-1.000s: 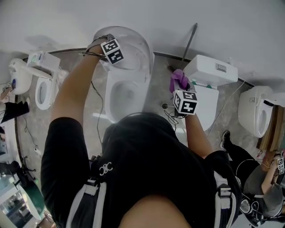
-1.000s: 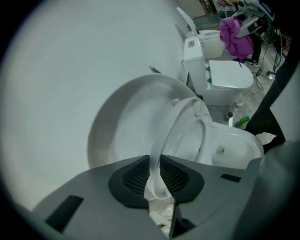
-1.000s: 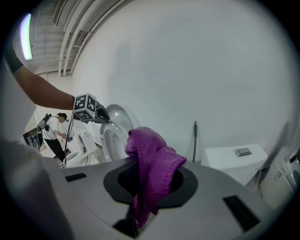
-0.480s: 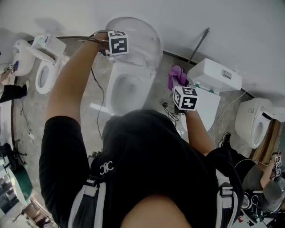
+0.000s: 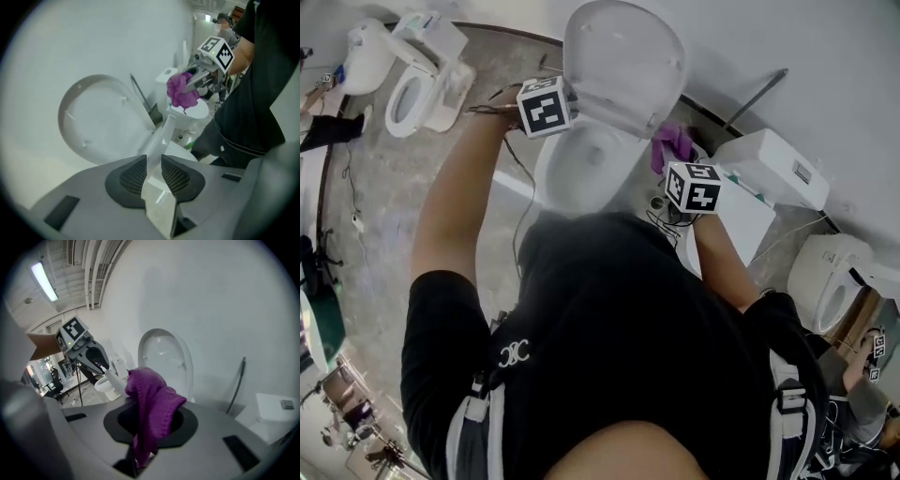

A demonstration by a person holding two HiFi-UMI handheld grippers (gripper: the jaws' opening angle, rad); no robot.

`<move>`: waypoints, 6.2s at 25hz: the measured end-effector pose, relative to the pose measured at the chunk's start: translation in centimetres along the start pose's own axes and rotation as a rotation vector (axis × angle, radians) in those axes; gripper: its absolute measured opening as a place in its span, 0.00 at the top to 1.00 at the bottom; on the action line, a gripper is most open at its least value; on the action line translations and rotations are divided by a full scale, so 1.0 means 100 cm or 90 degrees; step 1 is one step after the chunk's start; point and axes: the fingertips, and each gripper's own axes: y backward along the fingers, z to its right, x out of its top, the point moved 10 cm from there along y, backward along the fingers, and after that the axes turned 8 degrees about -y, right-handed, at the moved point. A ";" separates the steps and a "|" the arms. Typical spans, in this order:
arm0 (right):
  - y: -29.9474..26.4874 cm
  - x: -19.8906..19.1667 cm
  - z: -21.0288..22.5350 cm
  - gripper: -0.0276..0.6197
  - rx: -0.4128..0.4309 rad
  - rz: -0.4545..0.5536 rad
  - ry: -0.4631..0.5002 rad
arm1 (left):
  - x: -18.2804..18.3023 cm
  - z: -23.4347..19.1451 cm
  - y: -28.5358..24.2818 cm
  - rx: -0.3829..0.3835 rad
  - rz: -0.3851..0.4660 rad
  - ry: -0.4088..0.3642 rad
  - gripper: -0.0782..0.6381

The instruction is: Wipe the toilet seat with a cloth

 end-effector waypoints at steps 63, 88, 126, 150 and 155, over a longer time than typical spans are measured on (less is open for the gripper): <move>-0.280 -0.168 -0.076 0.87 -0.070 -0.299 0.018 | -0.283 0.306 -0.340 -0.151 -0.009 1.094 0.87; -0.363 -0.218 0.082 0.87 -0.430 -0.237 0.112 | -0.361 0.160 -0.320 -0.098 0.144 0.881 0.88; -0.388 -0.268 -0.018 0.87 -0.184 -0.250 0.101 | -0.345 0.202 -0.335 -0.135 0.135 0.854 0.88; -0.346 -0.249 0.078 0.87 0.013 -0.246 0.253 | -0.205 0.228 -0.355 -0.096 0.155 0.954 0.88; -0.338 -0.260 0.070 0.87 0.084 -0.254 0.264 | -0.183 0.239 -0.354 -0.102 0.149 0.954 0.88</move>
